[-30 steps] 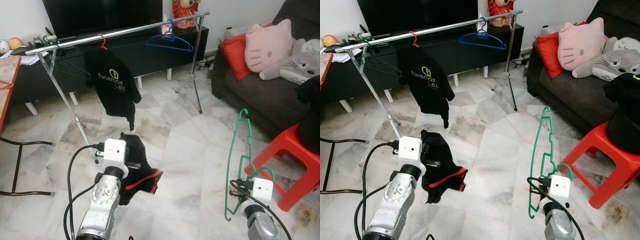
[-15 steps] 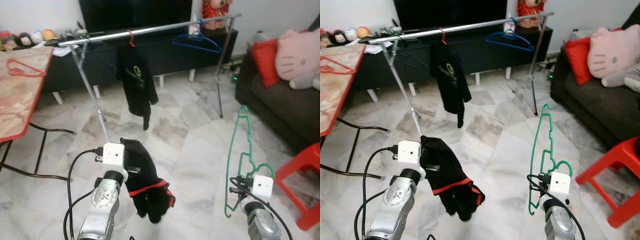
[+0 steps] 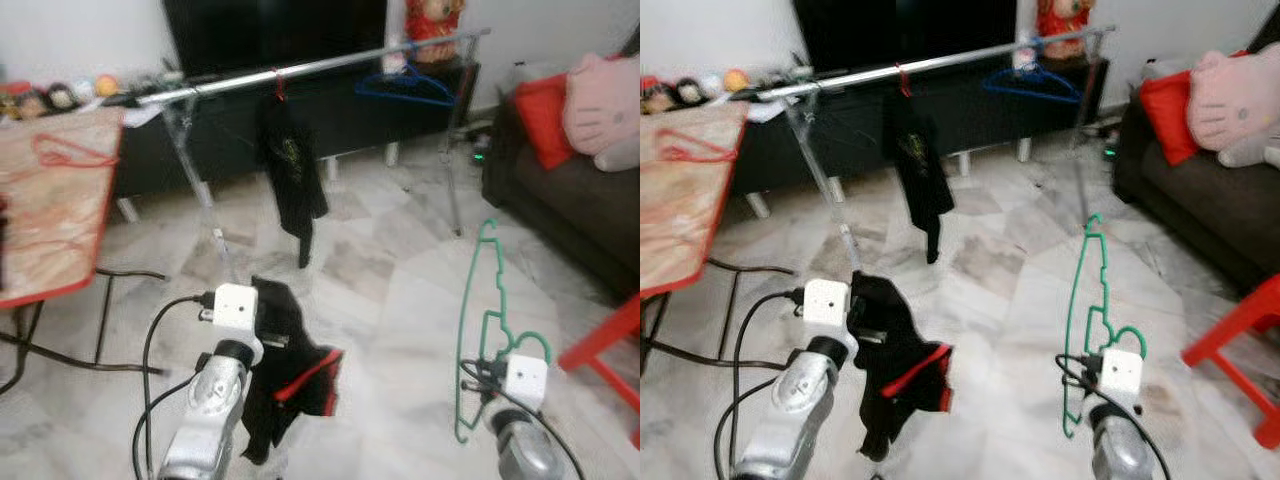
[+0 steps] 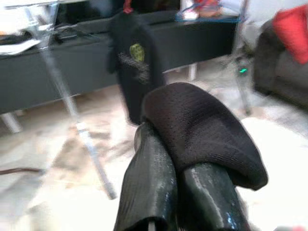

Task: Hang hanger

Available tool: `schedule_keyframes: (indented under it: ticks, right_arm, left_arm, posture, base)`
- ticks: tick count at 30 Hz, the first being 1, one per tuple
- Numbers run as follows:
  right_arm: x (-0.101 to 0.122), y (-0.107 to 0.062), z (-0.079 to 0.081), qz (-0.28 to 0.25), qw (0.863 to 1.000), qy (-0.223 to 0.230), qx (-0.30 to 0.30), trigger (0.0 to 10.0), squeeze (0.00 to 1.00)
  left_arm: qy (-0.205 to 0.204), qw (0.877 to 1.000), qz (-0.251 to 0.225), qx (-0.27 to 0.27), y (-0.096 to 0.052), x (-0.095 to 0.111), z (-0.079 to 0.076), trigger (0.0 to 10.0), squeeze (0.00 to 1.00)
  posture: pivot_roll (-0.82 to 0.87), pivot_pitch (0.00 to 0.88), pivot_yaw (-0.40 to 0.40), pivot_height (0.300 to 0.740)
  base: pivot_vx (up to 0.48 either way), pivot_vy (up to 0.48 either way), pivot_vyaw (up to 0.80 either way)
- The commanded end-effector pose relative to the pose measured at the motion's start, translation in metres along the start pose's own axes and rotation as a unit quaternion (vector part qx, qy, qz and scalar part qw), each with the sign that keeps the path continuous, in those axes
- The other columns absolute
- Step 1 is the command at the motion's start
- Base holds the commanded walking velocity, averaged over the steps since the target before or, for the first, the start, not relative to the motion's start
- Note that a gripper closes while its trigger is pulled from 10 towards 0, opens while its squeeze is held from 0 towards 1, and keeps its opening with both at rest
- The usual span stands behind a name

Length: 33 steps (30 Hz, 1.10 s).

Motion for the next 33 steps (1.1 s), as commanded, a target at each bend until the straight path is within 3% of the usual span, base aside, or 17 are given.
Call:
schedule_keyframes:
  ticks: [1,3,7,8,9,11,12,13,14,15,22,33]
  right_arm:
    - [-0.006,-0.003,-0.012,0.019,1.0,-0.003,-0.018,10.0,0.0]
    - [-0.022,-0.009,-0.019,0.064,0.997,-0.006,-0.037,10.0,0.0]
    - [-0.026,-0.011,-0.02,0.075,0.996,-0.007,-0.04,10.0,0.0]
    - [-0.037,-0.015,-0.022,0.102,0.994,-0.01,-0.045,10.0,0.0]
    - [-0.066,-0.031,-0.027,0.174,0.983,-0.01,-0.061,10.0,0.0]
    - [-0.066,-0.031,-0.027,0.174,0.983,-0.01,-0.061,10.0,0.0]
    - [-0.078,-0.039,-0.029,0.206,0.976,-0.011,-0.069,10.0,0.0]
    - [-0.078,-0.039,-0.029,0.206,0.976,-0.011,-0.069,10.0,0.0]
    - [-0.1,-0.055,-0.033,0.272,0.958,-0.046,-0.078,10.0,0.0]
    - [-0.105,-0.059,-0.033,0.283,0.955,-0.048,-0.078,10.0,0.0]
    - [-0.106,-0.059,-0.031,0.279,0.956,-0.05,-0.072,10.0,0.0]
    - [-0.107,-0.058,-0.027,0.294,0.951,-0.074,-0.062,10.0,0.0]
  left_arm:
    - [-0.001,1.0,-0.019,-0.007,0.001,0.01,-0.006,10.0,0.0]
    - [-0.001,1.0,-0.016,-0.009,-0.003,0.008,-0.005,10.0,0.0]
    - [-0.002,1.0,-0.015,-0.009,-0.004,0.008,-0.005,10.0,0.0]
    - [-0.001,1.0,-0.015,-0.007,-0.002,0.009,-0.004,10.0,0.0]
    - [-0.001,1.0,-0.021,0.0,0.002,0.014,-0.001,10.0,0.0]
    - [-0.001,1.0,-0.021,0.0,0.002,0.014,-0.001,10.0,0.0]
    - [-0.001,1.0,-0.024,0.003,0.004,0.016,0.0,10.0,0.0]
    - [-0.001,1.0,-0.024,0.003,0.004,0.016,0.0,10.0,0.0]
    - [-0.002,1.0,-0.027,0.008,0.005,0.019,0.001,10.0,0.0]
    - [-0.002,1.0,-0.028,0.01,0.004,0.019,0.003,10.0,0.0]
    - [-0.003,1.0,-0.027,0.014,0.003,0.019,0.005,10.0,0.0]
    - [-0.01,0.999,-0.024,0.022,0.001,0.018,0.004,10.0,0.0]
  posture:
    - [-0.01,0.0,0.044,0.74]
    - [-0.01,0.0,0.042,0.74]
    - [-0.01,0.0,0.04,0.74]
    - [0.0,0.0,0.035,0.74]
    - [0.0,0.0,0.035,0.74]
    - [0.0,0.0,0.035,0.74]
    - [0.01,0.0,0.036,0.74]
    - [0.01,0.0,0.036,0.74]
    - [0.02,0.0,0.032,0.74]
    - [0.01,0.0,0.03,0.74]
    - [0.01,0.0,0.03,0.74]
    - [0.03,0.0,0.01,0.74]
  base:
    - [0.0,0.454,0.0]
    - [0.0,0.454,0.0]
    - [0.0,0.454,0.0]
    - [0.0,0.454,0.0]
    - [0.0,0.458,0.0]
    - [0.0,0.458,0.0]
    - [0.0,0.458,0.0]
    - [0.0,0.458,0.0]
    - [0.0,0.454,0.0]
    - [0.0,0.454,0.0]
    - [0.0,0.454,0.19]
    - [0.0,0.453,0.8]
Point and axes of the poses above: a point about 5 cm out from each wrist's last joint towards the gripper, its own y axis pointing out of the wrist towards the gripper, its own x axis along the axis of the wrist's last joint, z = x × y, the point moved 3 cm from there along y, pointing out of the wrist towards the gripper, and after that the axes turned 3 degrees about y, right-handed, at the moved point
